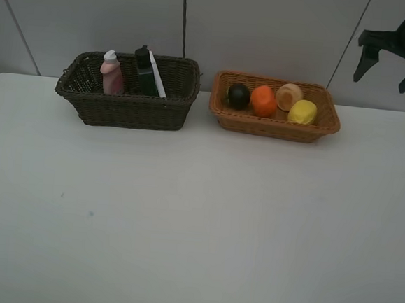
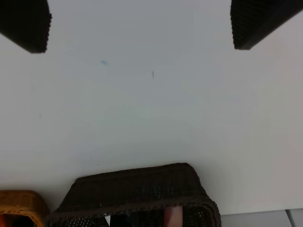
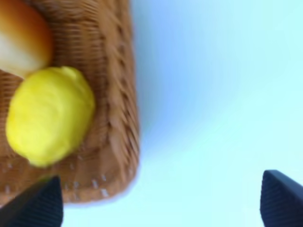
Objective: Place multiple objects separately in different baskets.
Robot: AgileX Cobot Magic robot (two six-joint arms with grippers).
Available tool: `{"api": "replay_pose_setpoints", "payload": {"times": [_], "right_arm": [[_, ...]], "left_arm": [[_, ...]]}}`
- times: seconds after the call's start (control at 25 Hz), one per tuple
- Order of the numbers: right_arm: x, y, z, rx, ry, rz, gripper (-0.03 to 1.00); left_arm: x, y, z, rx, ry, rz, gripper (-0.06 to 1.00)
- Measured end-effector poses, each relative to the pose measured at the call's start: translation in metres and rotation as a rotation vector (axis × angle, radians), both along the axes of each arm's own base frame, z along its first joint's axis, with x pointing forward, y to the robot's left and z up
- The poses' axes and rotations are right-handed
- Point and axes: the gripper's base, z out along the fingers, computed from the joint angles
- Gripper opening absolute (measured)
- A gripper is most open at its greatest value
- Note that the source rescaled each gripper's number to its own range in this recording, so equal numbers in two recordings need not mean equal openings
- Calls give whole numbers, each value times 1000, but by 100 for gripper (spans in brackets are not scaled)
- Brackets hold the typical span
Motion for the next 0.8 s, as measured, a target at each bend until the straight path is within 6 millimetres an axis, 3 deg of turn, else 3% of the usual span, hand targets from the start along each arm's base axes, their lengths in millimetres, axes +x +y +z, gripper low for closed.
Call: {"api": "replay_pose_setpoints", "payload": {"times": [0.2, 0.44, 0.56, 0.8], "right_arm": [[-65, 13, 23, -7, 29, 29, 97], [-172, 39, 43, -28, -28, 68, 98], [-230, 40, 52, -9, -128, 44, 100], [-330, 32, 50, 26, -344, 32, 100]], "left_arm": [[0, 0, 0, 0, 0, 0, 100], [0, 0, 0, 0, 0, 0, 100], [0, 0, 0, 0, 0, 0, 100], [0, 0, 0, 0, 0, 0, 100]]}}
